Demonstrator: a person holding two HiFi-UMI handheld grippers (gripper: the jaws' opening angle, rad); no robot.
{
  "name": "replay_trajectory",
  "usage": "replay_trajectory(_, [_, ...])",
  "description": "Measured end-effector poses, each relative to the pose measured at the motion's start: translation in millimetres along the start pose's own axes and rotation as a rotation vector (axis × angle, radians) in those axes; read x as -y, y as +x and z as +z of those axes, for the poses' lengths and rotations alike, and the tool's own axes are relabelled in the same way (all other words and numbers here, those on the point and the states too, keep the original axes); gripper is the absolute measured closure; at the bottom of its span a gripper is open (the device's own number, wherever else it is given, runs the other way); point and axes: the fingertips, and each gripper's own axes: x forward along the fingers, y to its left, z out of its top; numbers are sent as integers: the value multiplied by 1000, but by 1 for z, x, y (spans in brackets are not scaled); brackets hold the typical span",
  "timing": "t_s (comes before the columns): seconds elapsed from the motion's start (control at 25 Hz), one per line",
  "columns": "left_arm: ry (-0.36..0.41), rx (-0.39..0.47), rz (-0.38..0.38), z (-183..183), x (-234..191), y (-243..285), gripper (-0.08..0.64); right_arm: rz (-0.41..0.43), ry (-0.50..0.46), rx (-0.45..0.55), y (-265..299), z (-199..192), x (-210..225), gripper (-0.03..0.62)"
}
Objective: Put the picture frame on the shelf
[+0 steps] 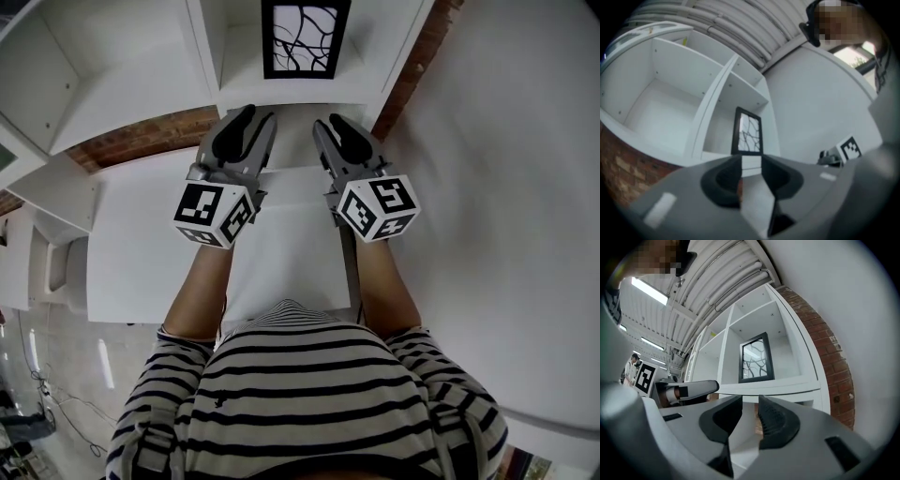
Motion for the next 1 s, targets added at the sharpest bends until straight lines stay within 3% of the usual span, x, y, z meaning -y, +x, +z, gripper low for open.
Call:
replay_trajectory(0.2, [-71, -18, -79, -29, 19, -23, 494, 90, 107, -2, -15, -31, -28, 503])
replay_trajectory(0.4, [-160, -5, -146, -49, 30, -49, 522, 115, 197, -26, -32, -59, -43, 541])
replay_trajectory(0.56, [-223, -8, -185, -59, 36, -67, 535, 136, 184, -39, -47, -74, -58, 572])
replay_trajectory(1.0, [-266, -43, -255, -79, 56, -113, 551, 211, 108, -78, -65, -86, -114, 584])
